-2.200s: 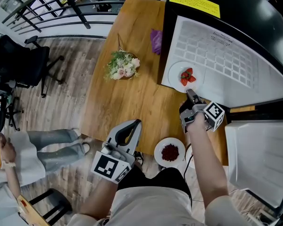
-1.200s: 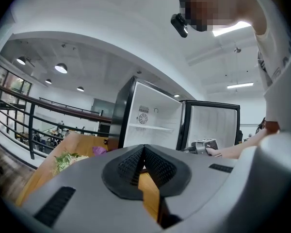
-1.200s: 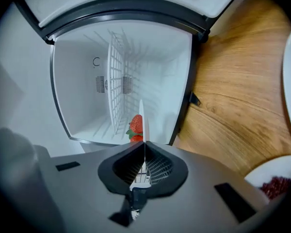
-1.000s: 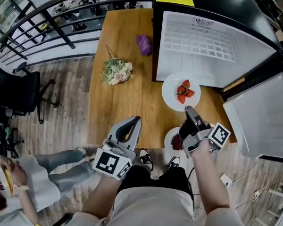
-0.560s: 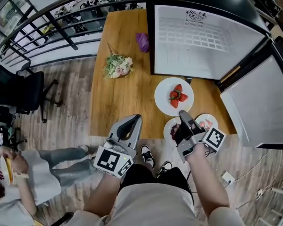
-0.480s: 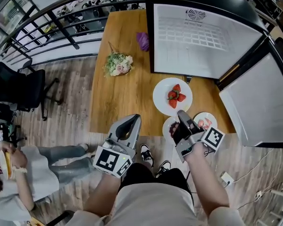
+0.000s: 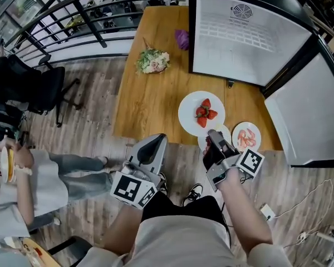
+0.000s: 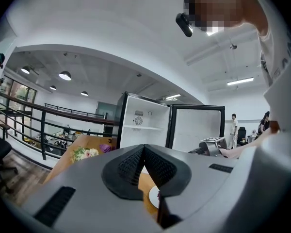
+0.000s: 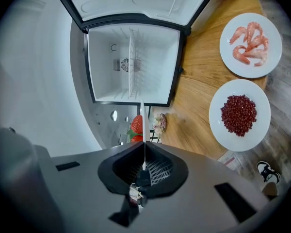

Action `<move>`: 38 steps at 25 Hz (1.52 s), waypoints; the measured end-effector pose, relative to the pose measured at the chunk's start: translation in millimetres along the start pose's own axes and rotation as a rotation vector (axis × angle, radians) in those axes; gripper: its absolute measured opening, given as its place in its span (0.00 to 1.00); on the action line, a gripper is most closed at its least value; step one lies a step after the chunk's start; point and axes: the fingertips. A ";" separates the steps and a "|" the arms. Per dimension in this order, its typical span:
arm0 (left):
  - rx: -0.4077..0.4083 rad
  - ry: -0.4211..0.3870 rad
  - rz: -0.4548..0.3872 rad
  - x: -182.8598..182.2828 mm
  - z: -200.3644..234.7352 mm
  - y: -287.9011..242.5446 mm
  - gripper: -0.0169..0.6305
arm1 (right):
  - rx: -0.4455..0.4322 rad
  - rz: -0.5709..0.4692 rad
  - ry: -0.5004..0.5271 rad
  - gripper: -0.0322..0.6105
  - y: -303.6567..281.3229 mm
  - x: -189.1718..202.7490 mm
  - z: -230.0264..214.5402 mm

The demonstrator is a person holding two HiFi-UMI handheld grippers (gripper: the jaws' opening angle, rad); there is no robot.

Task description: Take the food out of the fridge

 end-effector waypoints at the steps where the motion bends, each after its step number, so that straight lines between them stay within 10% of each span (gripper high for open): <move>1: -0.001 0.000 0.004 2.8 1.9 0.0 0.04 | 0.004 0.004 -0.002 0.09 -1.3 4.7 -4.4; 15: 0.052 0.006 0.079 37.7 50.1 32.2 0.04 | 0.076 -0.014 -0.091 0.09 -33.8 86.7 -91.9; 38: 0.054 0.084 0.141 87.2 61.8 49.5 0.04 | 0.149 -0.011 -0.129 0.09 -44.5 101.0 -164.5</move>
Point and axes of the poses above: the fingertips, and each gripper's own axes: y backward along the fingers, z to its left, x out of its underside, and after that the axes turned 2 degrees about x, right-handed
